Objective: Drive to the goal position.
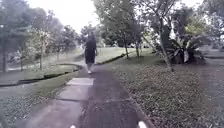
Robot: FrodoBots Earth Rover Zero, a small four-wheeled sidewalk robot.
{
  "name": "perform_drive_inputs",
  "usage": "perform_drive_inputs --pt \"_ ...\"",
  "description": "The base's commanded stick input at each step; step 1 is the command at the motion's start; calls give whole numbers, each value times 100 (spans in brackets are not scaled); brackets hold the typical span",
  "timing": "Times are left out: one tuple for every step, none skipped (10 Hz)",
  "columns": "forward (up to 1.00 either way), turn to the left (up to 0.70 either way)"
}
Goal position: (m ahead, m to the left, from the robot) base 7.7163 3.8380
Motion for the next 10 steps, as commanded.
perform_drive_inputs --pt "70 0" --pt "70 0" --pt "70 0" --pt "70 0" --pt "70 0" --pt "70 0" --pt "70 2" --pt "70 8" --pt "70 14" --pt "70 20"
